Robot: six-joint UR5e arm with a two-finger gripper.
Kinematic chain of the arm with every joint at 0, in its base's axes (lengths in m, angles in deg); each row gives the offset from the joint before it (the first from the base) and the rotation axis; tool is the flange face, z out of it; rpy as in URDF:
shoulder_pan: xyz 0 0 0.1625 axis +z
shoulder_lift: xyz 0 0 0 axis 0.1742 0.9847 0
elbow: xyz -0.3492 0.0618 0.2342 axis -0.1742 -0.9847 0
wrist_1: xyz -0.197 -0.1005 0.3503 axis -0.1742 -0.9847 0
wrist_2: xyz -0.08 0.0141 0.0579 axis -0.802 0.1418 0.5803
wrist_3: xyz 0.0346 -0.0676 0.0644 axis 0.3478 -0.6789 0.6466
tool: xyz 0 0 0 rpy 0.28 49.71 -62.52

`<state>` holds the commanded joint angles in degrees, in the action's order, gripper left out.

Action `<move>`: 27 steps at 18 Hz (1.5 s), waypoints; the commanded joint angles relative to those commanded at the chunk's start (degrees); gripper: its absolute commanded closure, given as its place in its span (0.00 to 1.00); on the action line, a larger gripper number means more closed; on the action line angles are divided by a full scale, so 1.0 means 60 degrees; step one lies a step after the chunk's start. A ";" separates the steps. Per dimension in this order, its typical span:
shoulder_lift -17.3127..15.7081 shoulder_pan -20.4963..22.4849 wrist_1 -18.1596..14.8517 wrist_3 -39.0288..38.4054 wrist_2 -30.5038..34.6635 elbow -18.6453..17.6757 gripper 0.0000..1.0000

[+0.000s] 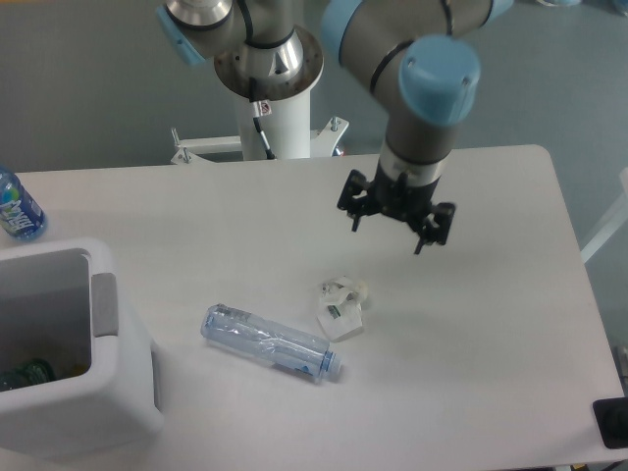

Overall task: Place the trash in the trash can
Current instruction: 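Lower the gripper onto the crumpled white paper and close it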

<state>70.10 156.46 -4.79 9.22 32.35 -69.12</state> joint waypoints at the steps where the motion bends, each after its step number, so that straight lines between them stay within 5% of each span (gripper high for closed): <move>1: 0.0029 -0.0015 0.0425 0.0015 0.0000 -0.0265 0.00; 4: 0.0351 -0.0191 0.1029 0.0451 0.0073 -0.0546 0.00; 8: 0.0732 -0.0381 0.1190 0.0938 0.0059 -0.0546 0.00; 15: 0.1464 -0.0689 0.2522 0.0879 0.0059 -0.0839 0.00; 20: 0.1582 -0.0719 0.2758 0.0908 0.0102 -0.1044 0.02; 27: 0.1553 -0.0719 0.2773 0.0835 0.0161 -0.1073 0.94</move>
<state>79.42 152.15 11.85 14.23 33.31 -75.55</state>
